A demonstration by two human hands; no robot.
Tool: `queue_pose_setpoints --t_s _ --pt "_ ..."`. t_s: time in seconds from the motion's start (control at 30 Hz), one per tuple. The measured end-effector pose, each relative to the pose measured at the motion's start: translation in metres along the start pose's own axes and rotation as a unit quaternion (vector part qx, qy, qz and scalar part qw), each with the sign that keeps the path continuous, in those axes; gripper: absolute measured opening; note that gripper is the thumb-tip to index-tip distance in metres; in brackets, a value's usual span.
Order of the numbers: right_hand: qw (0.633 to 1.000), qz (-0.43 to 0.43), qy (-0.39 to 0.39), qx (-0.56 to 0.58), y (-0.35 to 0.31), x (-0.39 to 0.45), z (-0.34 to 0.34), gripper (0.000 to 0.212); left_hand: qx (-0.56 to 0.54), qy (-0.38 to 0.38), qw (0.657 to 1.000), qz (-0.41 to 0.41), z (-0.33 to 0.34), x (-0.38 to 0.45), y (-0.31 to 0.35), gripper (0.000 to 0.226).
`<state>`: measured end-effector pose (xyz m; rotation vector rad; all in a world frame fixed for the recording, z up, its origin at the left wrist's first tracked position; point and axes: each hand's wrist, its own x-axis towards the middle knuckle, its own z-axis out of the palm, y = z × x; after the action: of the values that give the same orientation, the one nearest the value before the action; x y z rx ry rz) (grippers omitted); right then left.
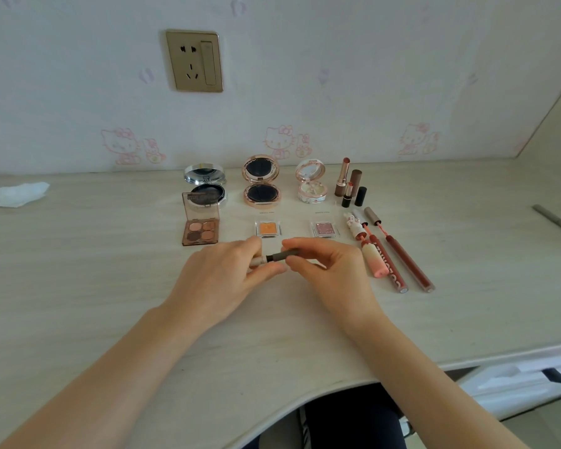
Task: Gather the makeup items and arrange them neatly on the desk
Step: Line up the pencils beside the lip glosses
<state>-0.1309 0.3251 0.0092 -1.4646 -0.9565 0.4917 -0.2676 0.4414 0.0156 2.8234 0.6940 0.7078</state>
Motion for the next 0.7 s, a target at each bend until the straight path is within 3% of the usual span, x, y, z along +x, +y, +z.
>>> queue_pose_setpoints --t_s 0.13,0.27,0.37,0.53,0.7 --pt "0.976 -0.104 0.035 -0.186 0.004 -0.005 0.004 0.026 0.02 0.01 1.0 0.012 0.0 -0.001 0.003 0.045" --pt "0.925 -0.181 0.074 -0.327 0.007 -0.005 0.007 0.024 0.014 0.034 0.999 0.034 -0.002 -0.002 0.003 0.014" --pt "0.912 -0.181 0.108 -0.353 0.008 -0.005 0.006 0.024 0.012 0.063 0.997 0.043 0.0 -0.002 0.0 0.007" --pt "0.916 -0.148 0.165 -0.335 0.009 -0.004 0.001 0.028 -0.017 0.115 0.993 0.025 0.006 0.0 -0.01 0.025" --pt "0.935 -0.111 0.17 -0.29 0.009 -0.003 0.001 0.025 -0.092 0.135 0.986 -0.028 0.005 0.001 -0.012 0.036"
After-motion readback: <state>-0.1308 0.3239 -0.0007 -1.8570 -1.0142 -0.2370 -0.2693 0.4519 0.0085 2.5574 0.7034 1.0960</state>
